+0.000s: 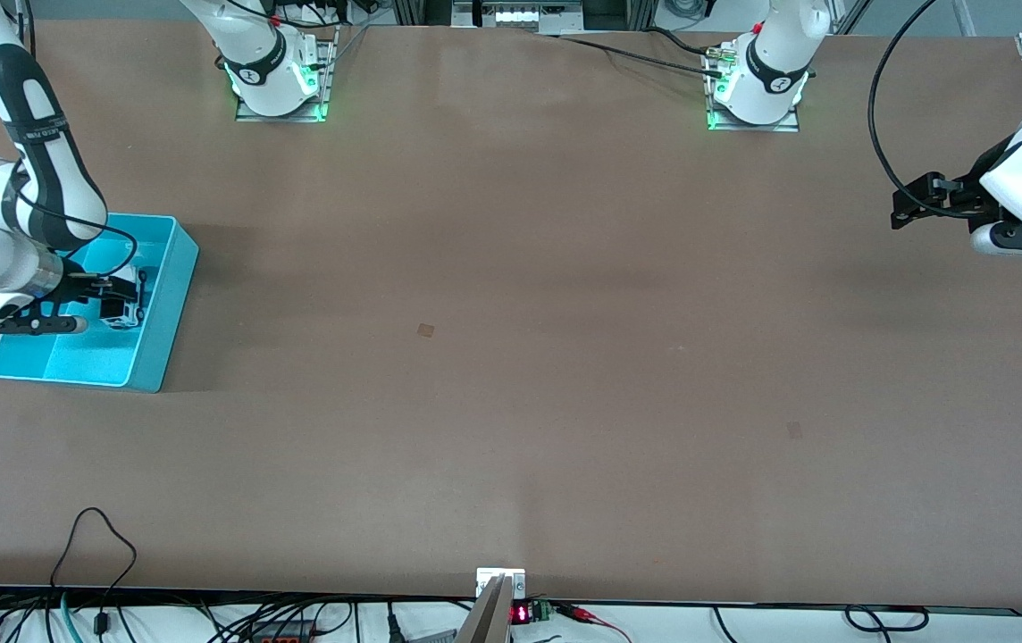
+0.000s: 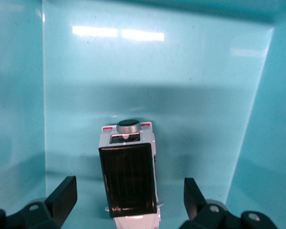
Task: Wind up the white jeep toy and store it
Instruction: 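Lower the jeep onto the bin floor and open the right gripper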
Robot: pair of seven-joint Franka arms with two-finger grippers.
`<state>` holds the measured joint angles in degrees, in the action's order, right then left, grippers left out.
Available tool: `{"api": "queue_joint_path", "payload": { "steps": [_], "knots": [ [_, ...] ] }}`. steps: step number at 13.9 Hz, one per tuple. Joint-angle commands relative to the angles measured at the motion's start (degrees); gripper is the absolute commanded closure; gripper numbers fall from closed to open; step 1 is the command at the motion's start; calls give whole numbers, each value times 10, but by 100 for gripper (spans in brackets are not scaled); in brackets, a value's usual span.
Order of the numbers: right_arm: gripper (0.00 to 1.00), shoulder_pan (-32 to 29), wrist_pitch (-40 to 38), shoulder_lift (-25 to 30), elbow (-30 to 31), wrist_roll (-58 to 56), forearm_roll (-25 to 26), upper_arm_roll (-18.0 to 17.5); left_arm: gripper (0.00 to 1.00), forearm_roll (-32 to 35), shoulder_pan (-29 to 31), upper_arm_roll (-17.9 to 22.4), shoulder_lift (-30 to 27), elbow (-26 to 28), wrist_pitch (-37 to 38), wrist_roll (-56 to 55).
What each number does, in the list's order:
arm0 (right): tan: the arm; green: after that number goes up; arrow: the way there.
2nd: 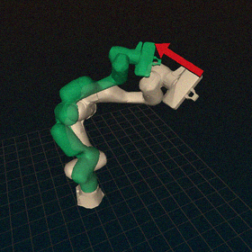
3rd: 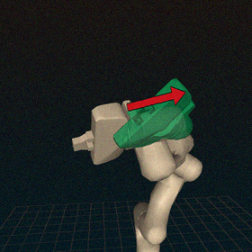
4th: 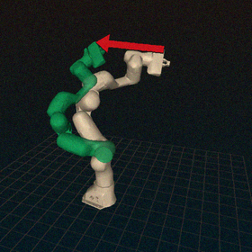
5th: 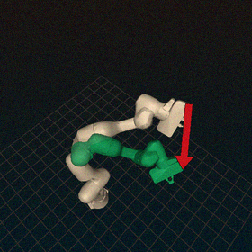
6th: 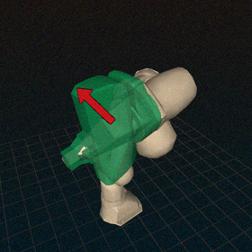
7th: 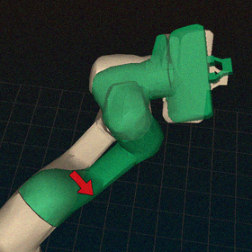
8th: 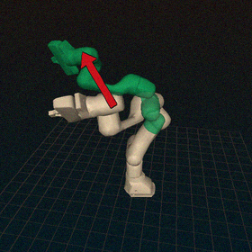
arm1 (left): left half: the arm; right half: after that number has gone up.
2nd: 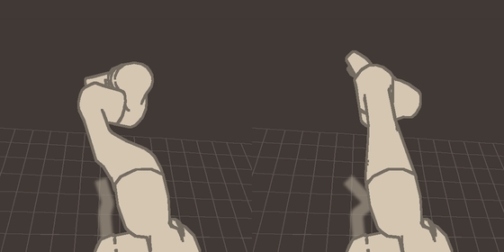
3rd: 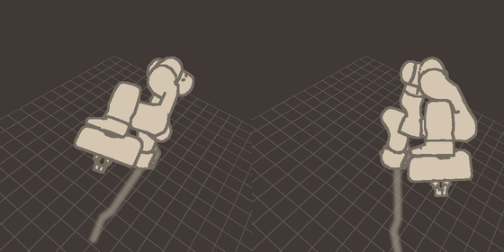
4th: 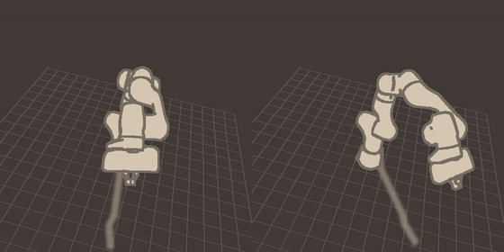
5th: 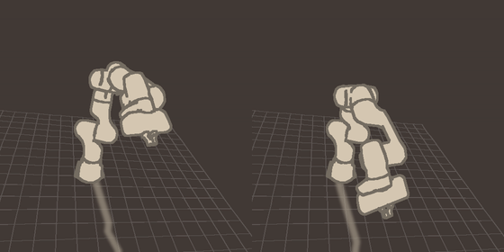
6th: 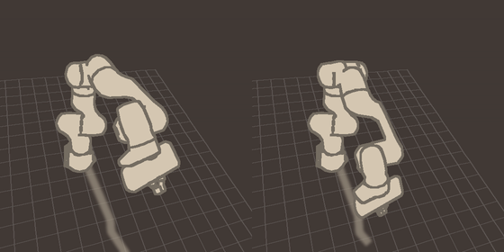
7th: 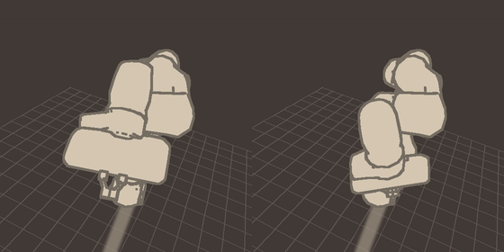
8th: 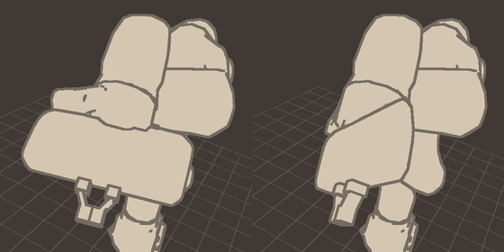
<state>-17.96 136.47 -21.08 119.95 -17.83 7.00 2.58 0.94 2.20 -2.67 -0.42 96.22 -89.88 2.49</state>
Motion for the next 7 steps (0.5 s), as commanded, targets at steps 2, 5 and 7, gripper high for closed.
{"api": "queue_joint_path", "payload": {
  "steps": [2,5,7],
  "knots": [
    [0,3,-47,80,6,0,8,-21,0,-2,1,-1,-5,-6,10,1],
    [0,31,-91,146,2,0,6,-35,0,-2,1,-1,-5,-6,10,1],
    [0,49,-111,174,-5,0,-1,-35,0,-2,1,-1,-5,-6,10,1]
  ]
}}
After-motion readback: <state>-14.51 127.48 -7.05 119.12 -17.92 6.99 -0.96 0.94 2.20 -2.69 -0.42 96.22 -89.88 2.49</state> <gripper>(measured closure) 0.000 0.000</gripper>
